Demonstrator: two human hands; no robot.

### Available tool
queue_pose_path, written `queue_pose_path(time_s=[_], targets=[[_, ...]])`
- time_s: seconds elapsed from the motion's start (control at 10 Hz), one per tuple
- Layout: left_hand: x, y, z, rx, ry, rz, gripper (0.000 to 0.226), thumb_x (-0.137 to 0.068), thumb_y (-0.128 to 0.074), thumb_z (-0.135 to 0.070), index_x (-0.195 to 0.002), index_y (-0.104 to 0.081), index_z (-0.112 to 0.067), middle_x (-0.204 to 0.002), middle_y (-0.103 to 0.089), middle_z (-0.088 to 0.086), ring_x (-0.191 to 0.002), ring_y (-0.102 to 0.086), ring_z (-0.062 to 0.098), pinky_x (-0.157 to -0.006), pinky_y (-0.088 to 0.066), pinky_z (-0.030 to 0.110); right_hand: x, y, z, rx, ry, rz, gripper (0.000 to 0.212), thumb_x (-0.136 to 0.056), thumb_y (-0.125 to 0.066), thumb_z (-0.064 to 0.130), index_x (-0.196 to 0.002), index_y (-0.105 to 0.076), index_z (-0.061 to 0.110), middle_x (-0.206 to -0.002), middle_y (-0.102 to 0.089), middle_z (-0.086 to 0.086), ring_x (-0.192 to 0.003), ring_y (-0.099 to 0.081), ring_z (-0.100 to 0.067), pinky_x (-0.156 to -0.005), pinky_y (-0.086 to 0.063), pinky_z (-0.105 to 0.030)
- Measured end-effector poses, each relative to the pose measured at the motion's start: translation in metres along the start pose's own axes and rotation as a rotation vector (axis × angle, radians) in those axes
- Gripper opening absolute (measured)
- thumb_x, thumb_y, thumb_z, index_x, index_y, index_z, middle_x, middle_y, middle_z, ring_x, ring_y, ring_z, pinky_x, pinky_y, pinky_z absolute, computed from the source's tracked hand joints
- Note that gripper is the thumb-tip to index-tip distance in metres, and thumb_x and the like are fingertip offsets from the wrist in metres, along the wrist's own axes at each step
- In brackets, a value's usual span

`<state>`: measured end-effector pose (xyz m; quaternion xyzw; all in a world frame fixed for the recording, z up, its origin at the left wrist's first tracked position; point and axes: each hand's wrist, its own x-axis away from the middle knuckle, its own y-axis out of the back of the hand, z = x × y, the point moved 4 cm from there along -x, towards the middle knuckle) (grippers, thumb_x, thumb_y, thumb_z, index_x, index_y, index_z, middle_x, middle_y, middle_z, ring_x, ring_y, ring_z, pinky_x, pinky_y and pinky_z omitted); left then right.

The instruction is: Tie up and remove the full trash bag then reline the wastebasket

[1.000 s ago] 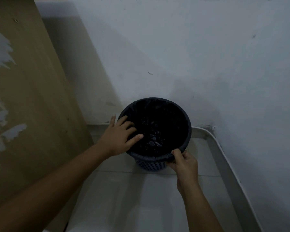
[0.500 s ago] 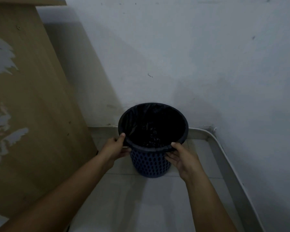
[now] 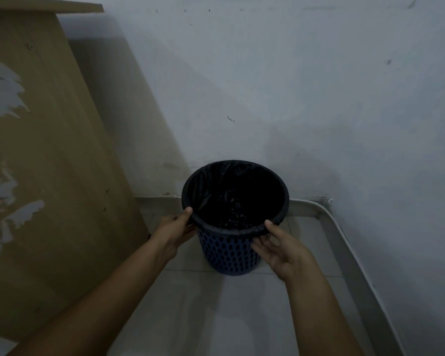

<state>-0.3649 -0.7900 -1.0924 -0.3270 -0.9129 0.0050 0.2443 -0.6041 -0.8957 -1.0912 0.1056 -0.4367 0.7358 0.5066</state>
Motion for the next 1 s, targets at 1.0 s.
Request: queue_pose_path(time_s=[1.0], targets=[[0.005, 0.021, -0.015, -0.303, 0.038, -0.021, 0.065, -0.095, -0.05, -0.075, -0.131, -0.056, -0.021, -0.11, -0.078, -0.002, -0.109, -0.066, 0.018, -0.088, -0.053, 0.039, 0.008, 0.006, 0.005, 0.418, 0.227, -0.07, 0.044, -0.094, -0.073, 0.056, -0.12, -0.066, 0.021, -0.114, -0.074, -0.006, -0.107, -0.07, -0.021, -0.102, -0.055, -0.042]])
